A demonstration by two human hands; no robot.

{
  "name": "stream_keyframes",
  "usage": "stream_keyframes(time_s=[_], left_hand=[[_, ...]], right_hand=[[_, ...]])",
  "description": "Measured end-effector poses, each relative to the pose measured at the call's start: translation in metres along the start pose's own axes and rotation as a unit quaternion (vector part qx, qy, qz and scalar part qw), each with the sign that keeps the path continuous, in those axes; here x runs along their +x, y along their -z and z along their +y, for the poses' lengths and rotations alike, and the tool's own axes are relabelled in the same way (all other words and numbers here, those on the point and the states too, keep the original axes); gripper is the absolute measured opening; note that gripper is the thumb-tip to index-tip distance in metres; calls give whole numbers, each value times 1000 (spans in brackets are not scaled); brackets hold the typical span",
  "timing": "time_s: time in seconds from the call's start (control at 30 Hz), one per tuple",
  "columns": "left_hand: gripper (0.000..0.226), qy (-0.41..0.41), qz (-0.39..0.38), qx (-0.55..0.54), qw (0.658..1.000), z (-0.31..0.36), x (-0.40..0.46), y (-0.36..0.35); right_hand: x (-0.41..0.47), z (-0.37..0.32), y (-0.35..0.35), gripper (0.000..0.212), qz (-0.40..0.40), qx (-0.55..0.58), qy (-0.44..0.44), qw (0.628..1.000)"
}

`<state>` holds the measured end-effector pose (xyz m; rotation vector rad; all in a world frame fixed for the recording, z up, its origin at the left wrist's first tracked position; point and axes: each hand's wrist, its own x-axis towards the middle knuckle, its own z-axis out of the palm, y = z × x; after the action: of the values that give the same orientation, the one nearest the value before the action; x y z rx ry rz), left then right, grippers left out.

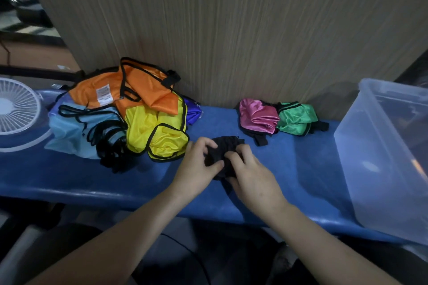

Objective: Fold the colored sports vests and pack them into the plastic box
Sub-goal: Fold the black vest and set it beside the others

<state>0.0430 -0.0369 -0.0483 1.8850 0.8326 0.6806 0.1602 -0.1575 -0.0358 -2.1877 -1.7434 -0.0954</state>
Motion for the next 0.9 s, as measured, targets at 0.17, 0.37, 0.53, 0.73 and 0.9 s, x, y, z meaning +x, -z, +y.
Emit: stream_keyframes(time_s=[0.17, 0.37, 0.53, 0.73, 0.9], left_hand=[[29, -103, 83, 207, 969, 2, 12, -2], [27, -74, 87, 139, 984, 4, 34, -2], [26, -47, 74, 85, 993, 5, 51, -3], [27, -3, 39, 106, 994, 6, 68, -15], [33, 17, 10, 102, 995, 13, 85, -23]], right_hand=[[26, 3, 3, 44, 34, -71, -30, 996], [53, -3, -9, 42, 8, 50, -77, 996], [71, 4, -11, 47, 9, 104, -68, 992], [89, 13, -10, 41, -4, 134, -86, 987], [103, 25, -12, 48, -25, 139, -113, 983]])
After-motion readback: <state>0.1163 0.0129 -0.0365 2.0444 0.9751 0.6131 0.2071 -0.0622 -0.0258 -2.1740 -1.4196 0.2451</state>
